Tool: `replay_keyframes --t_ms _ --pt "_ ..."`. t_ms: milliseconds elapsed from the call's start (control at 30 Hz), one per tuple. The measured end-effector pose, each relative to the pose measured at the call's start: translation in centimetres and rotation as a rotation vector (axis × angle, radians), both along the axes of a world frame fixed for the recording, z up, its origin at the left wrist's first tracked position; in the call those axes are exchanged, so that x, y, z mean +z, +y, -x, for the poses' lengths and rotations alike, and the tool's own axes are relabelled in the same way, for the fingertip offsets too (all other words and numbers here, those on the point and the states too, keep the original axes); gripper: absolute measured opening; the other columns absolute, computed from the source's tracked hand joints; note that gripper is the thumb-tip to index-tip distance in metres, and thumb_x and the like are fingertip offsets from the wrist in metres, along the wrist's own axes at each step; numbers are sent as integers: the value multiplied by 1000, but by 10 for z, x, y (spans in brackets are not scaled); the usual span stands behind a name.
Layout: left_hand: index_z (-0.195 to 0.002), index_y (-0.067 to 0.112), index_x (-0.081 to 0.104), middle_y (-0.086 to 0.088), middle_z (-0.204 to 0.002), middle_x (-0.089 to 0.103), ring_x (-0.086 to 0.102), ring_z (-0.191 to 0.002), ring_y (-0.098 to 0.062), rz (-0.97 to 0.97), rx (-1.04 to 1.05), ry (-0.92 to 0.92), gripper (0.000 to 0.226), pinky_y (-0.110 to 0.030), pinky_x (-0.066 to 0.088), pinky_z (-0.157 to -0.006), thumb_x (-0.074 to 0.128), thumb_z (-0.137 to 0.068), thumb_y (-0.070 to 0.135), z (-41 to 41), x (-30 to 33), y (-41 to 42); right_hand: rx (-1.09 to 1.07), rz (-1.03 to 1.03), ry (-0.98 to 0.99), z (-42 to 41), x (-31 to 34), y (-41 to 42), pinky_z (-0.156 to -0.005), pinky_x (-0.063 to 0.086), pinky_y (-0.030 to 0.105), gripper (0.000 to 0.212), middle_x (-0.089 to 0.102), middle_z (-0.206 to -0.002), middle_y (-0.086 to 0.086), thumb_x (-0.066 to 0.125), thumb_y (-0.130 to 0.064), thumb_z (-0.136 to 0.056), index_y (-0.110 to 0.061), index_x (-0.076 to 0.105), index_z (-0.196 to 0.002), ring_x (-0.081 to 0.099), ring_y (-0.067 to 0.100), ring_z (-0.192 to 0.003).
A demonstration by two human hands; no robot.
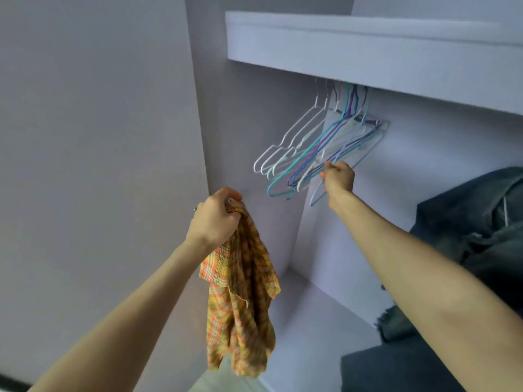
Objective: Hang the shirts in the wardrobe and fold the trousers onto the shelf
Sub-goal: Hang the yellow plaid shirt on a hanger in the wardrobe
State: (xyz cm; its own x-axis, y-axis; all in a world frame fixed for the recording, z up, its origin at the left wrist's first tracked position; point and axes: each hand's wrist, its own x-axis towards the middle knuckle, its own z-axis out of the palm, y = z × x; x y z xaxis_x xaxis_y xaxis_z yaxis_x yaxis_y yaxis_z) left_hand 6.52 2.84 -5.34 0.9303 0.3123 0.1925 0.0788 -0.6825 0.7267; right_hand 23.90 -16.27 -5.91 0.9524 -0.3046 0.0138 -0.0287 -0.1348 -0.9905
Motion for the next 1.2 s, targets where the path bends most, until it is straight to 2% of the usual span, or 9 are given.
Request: replay_keyframes --t_ms 67,167,400,733,800,900,967,1100,1200 --pt "-108 20 60 0 -92 64 54 -80 -18 -6 -27 -8 36 -26 43 -74 49 -78 2 -4 -6 -5 -64 25 -38 2 -2 0 -70 43 35 24 52 -82 13 38 -7 -94 -15 50 -75 48 23 -74" --pt "-105 20 60 1 -82 62 56 -70 -22 3 -68 -12 33 -33 47 -67 49 -79 2 -7 -9 -9 -109 -1 -83 2 5 -1 -72 38 36 29 45 -80 12 29 2 -87 -19 38 -70 41 24 -77" --pt "-105 21 57 -3 -87 64 60 -72 -22 59 -144 43 29 -36 51 -70 51 -80 7 -9 -16 -15 -117 -6 -161 21 15 -21 -63 30 24 33 40 -71 -3 25 1 -88 -23 39 -72 34 12 -61" --pt "-94 17 52 1 -77 56 55 -74 -22 71 -185 216 8 -30 43 -68 50 -90 24 -8 -34 -41 -97 195 -260 99 -12 -66 -63 34 22 17 43 -71 -9 32 -5 -96 -11 47 -89 38 6 -64" --pt "-88 16 55 3 -72 55 54 -66 -15 139 -208 238 10 -27 42 -62 47 -92 21 -8 -38 -45 -130 250 -265 125 -29 -70 -59 32 25 22 39 -64 -5 39 -11 -97 -14 41 -75 36 9 -59" --pt "-89 14 60 -6 -79 63 61 -72 -22 529 -219 353 18 -30 50 -69 43 -95 18 -6 -42 -46 -176 341 -275 181 -74 -80 -53 29 24 39 32 -55 -3 48 -13 -94 -21 29 -61 30 7 -53" --pt "-100 12 59 -12 -87 65 64 -79 -26 730 -222 441 20 -33 54 -75 40 -98 17 -3 -44 -43 -174 295 -207 211 -102 -90 -54 34 24 39 36 -53 4 53 -12 -91 -18 31 -60 35 8 -52" --pt "-106 17 60 -10 -94 68 66 -86 -27 592 -253 583 21 -36 55 -81 44 -96 25 -2 -44 -37 -97 -59 85 212 -115 -107 -53 45 27 11 49 -55 3 56 -13 -91 -13 52 -81 47 14 -50" --pt "-108 18 63 -6 -98 66 63 -92 -24 449 -286 651 21 -37 52 -86 50 -92 22 -3 -36 -34 -107 98 229 208 -122 -110 -55 34 30 36 40 -54 5 57 -25 -91 -11 41 -62 39 19 -52"
